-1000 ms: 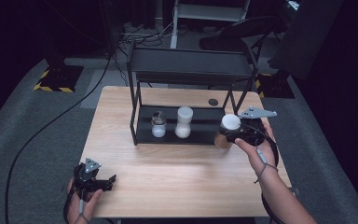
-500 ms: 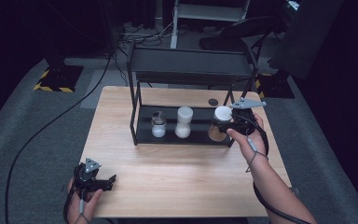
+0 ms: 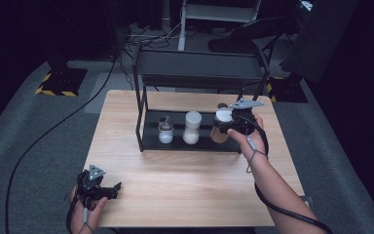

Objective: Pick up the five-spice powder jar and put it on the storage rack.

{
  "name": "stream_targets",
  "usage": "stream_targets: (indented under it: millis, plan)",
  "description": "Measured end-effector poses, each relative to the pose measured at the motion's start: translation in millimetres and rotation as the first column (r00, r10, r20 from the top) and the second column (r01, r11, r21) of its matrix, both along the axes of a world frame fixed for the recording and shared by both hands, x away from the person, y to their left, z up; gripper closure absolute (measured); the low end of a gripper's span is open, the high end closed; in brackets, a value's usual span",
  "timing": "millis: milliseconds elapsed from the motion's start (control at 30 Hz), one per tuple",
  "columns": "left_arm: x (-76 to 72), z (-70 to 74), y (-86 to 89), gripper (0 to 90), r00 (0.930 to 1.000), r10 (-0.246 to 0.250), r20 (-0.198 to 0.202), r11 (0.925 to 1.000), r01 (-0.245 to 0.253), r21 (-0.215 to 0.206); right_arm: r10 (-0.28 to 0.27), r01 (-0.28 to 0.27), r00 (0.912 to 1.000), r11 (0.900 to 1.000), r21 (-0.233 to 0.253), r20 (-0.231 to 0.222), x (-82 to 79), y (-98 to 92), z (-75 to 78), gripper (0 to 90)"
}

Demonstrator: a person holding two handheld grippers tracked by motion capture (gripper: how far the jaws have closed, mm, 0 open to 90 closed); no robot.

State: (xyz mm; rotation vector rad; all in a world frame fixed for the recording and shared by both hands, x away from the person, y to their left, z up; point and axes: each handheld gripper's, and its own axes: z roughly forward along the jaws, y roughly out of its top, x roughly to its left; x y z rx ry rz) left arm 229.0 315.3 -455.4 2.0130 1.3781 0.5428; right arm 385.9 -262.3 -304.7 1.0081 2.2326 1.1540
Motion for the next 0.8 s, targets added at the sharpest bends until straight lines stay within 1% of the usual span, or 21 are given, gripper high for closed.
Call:
stream_targets:
  millis: [100, 233, 367, 533, 700, 800]
  plan:
    - [0.2, 0.1, -0.1, 0.1, 1.0, 0.001, -0.001, 1.0, -0.001, 0.0, 0.001, -0.001, 1.0, 1.0, -0.001, -0.01, 5.7, 4.0, -5.4, 33.3]
    - [0.2, 0.1, -0.2, 0.1, 1.0, 0.001, 0.0, 1.0, -0.001, 0.0, 0.003, -0.003, 1.0, 1.0, -0.008, -0.009, 12.5, 8.5, -13.5, 33.3]
    - [0.2, 0.1, -0.3, 0.1, 1.0, 0.002, 0.0, 1.0, -0.002, 0.0, 0.009, -0.009, 0.9999, 1.0, -0.026, -0.012, 18.5, 13.7, -20.1, 33.3]
    - [0.2, 0.1, -0.3, 0.1, 1.0, 0.002, -0.001, 1.0, -0.002, 0.0, -0.005, 0.004, 0.9995, 1.0, -0.026, -0.031, 25.7, 18.5, -27.3, 33.3]
    - [0.2, 0.1, -0.3, 0.1, 1.0, 0.002, 0.0, 1.0, -0.002, 0.0, -0.007, 0.006, 0.9991, 1.0, -0.026, -0.043, 31.2, 21.4, -34.4, 33.2]
    - [0.2, 0.1, -0.3, 0.1, 1.0, 0.001, -0.001, 1.0, -0.001, 0.001, -0.006, 0.004, 0.9988, 0.999, -0.037, -0.049, 33.6, 22.9, -37.9, 33.2]
